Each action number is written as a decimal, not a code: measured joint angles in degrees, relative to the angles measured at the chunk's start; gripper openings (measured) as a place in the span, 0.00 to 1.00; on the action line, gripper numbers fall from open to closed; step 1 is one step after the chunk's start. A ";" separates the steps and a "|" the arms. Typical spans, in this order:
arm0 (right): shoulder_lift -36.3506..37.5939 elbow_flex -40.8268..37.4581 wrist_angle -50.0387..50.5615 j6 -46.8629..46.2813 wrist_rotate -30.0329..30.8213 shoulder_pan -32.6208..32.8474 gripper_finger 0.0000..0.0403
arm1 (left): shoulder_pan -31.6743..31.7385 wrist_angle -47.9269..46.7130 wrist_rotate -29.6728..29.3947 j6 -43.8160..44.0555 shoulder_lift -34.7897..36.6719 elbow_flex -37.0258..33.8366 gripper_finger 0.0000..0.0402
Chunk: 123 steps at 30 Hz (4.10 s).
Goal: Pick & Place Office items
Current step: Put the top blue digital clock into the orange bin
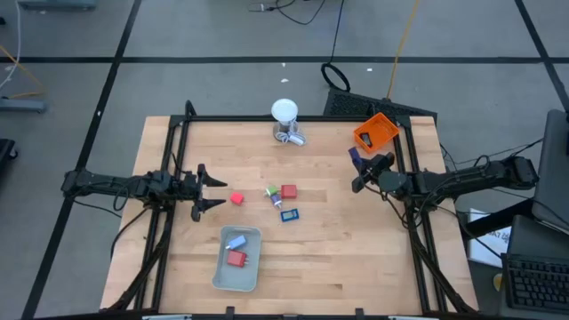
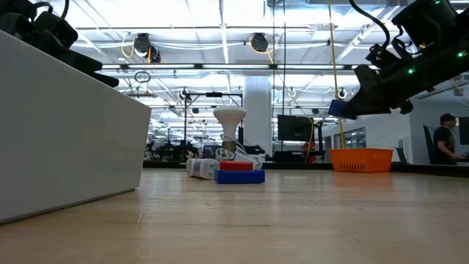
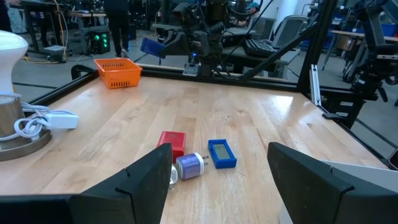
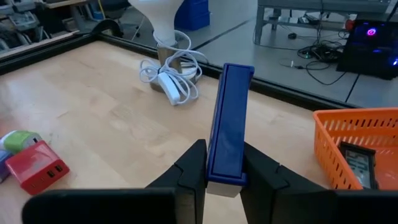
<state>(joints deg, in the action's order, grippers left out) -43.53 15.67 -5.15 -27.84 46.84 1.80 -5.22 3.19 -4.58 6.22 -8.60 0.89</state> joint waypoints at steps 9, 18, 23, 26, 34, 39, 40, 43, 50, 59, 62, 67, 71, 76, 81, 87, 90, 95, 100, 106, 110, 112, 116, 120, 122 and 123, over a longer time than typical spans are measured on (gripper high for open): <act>-0.74 0.02 -0.01 -1.51 2.83 -4.98 0.15 | -0.01 -0.01 0.00 0.00 0.00 0.00 0.67; -1.51 -0.06 0.12 -1.33 2.63 -14.60 0.15 | -0.01 -0.01 0.00 0.00 0.00 0.00 0.67; -1.51 -1.88 -0.61 -1.35 1.66 -18.69 0.15 | 0.00 0.01 0.00 0.00 0.00 0.00 0.67; -1.51 -3.54 -0.66 -1.79 -0.32 -21.13 0.15 | 0.01 -0.01 0.00 0.00 -0.02 0.00 0.67; -1.51 -7.98 -4.46 -3.02 -2.16 -24.86 0.15 | -0.01 0.00 0.00 0.01 0.00 0.00 0.67; -1.51 -8.49 -6.56 -0.96 -5.19 -26.43 0.15 | -0.01 -0.01 0.00 0.00 0.00 0.00 0.67; -1.51 -8.49 -7.64 0.02 -6.08 -27.00 0.15 | 0.00 0.01 0.00 0.00 0.00 0.00 0.67; -1.51 -7.18 -8.32 2.28 -8.18 -28.97 0.15 | 0.01 0.01 0.00 0.00 0.00 0.00 0.67; -1.49 -0.07 -6.54 7.47 -16.00 -35.54 0.15 | -0.01 0.01 0.00 0.00 0.00 0.00 0.67; -1.51 11.34 9.01 12.83 -17.14 -44.22 0.15 | 0.00 0.00 0.00 0.01 -0.01 0.00 0.67; -1.51 12.16 10.94 13.34 -19.83 -47.31 0.15 | -0.01 -0.01 0.00 0.00 0.00 0.00 0.67; -3.21 11.30 11.17 14.40 -23.09 -51.02 0.15 | 0.01 -0.01 0.00 0.01 -0.01 0.00 0.67; -6.02 11.28 10.62 13.74 -23.51 -50.94 0.15 | 0.01 -0.01 0.00 0.00 -0.02 0.00 0.67; -10.44 11.27 9.88 13.54 -25.99 -50.97 0.15 | 0.01 0.01 0.00 0.00 0.00 0.02 0.67; -14.80 11.27 9.66 13.14 -26.08 -50.95 0.15 | -0.01 -0.01 0.00 0.00 0.00 0.02 0.67; -18.03 11.27 7.74 13.11 -26.05 -50.94 0.15 | 0.01 0.00 0.00 0.00 -0.02 0.02 0.67; -19.33 11.27 6.73 13.10 -26.10 -50.94 0.15 | -0.01 0.01 0.00 0.00 -0.02 0.02 0.67; -20.90 11.27 6.65 12.51 -26.11 -50.94 0.15 | -0.01 0.01 0.00 0.00 -0.02 0.02 0.67; -21.81 11.25 6.64 12.47 -26.13 -50.94 0.15 | 0.01 0.00 0.00 0.00 -0.01 0.02 0.67; -22.87 11.25 6.62 12.46 -26.11 -50.94 0.15 | -0.01 0.01 0.00 0.00 0.00 0.02 0.67; -22.93 11.23 6.51 12.49 -26.09 -50.94 0.15 | 0.01 0.01 0.00 0.00 -0.01 0.02 0.67; -22.93 11.23 6.39 12.49 -26.09 -50.94 0.15 | -0.01 0.01 0.00 0.00 -0.02 0.02 0.67; -22.93 11.23 6.36 12.49 -26.09 -50.94 0.16 | -0.01 0.01 0.00 0.00 -0.02 0.02 0.67; -22.93 11.21 6.23 12.49 -26.07 -50.94 0.19 | 0.00 0.00 0.00 0.00 0.00 0.01 0.67; -22.93 11.23 6.23 12.49 -26.07 -50.94 0.20 | -0.01 -0.01 0.00 0.00 -0.02 0.02 0.67; -22.93 11.21 6.23 12.49 -26.07 -50.94 0.21 | 0.01 -0.01 0.00 0.00 0.00 0.02 0.67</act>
<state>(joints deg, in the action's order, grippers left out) -66.46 26.87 1.08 -15.35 20.78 -49.15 -5.21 3.18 -4.58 6.22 -8.60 0.91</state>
